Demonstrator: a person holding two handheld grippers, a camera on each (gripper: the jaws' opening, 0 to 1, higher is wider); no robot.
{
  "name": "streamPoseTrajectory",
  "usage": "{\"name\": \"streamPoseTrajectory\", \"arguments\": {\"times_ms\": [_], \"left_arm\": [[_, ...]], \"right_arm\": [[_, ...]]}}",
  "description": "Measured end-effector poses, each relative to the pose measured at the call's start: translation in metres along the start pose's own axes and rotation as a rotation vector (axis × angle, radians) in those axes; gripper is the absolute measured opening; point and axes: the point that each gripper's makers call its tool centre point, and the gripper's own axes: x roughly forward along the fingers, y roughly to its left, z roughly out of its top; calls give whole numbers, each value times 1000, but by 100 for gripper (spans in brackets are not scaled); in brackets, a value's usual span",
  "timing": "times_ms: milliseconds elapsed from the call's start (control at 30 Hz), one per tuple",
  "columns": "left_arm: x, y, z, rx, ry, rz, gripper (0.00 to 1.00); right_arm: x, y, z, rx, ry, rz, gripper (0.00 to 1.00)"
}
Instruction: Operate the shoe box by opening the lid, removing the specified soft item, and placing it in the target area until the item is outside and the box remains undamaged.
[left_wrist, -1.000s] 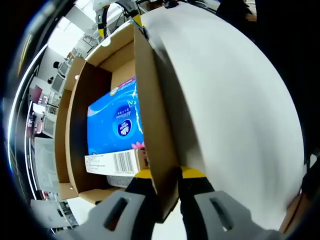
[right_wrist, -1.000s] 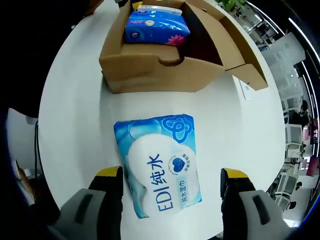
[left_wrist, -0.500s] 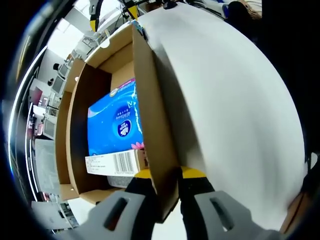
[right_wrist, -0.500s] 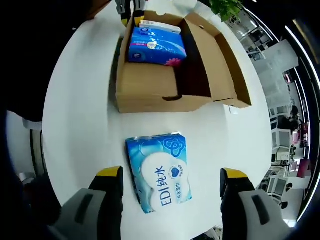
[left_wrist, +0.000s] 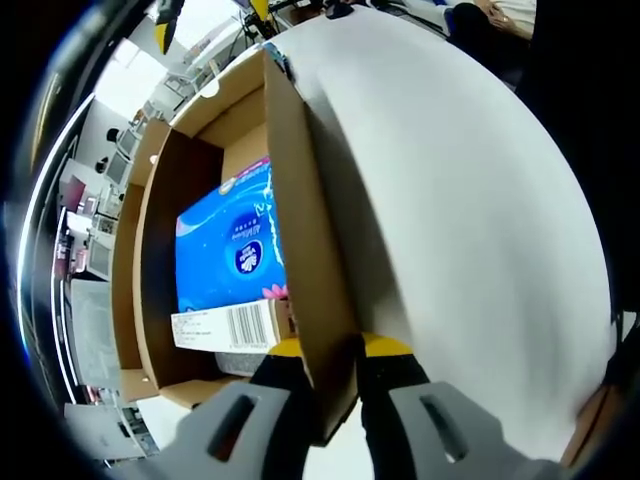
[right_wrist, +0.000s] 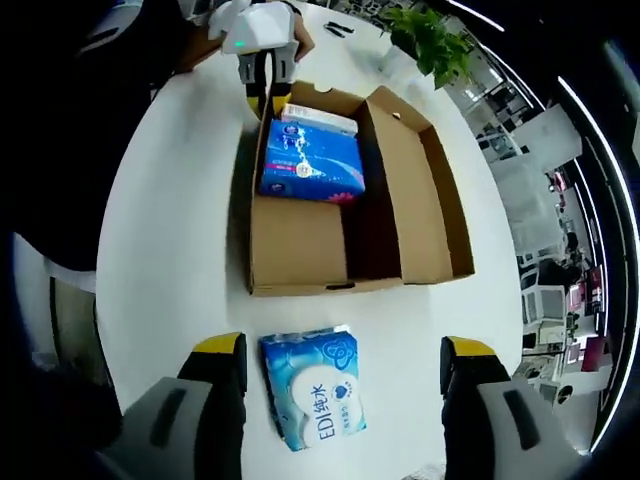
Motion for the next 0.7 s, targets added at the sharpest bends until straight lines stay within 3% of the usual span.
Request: {"name": "streamPoseTrajectory", "arguments": {"times_ms": [700], "left_arm": [[-1,2,-2,15,-6,0,13]], "right_arm": [[-7,-14,90,-277,-62,-75,82]]}}
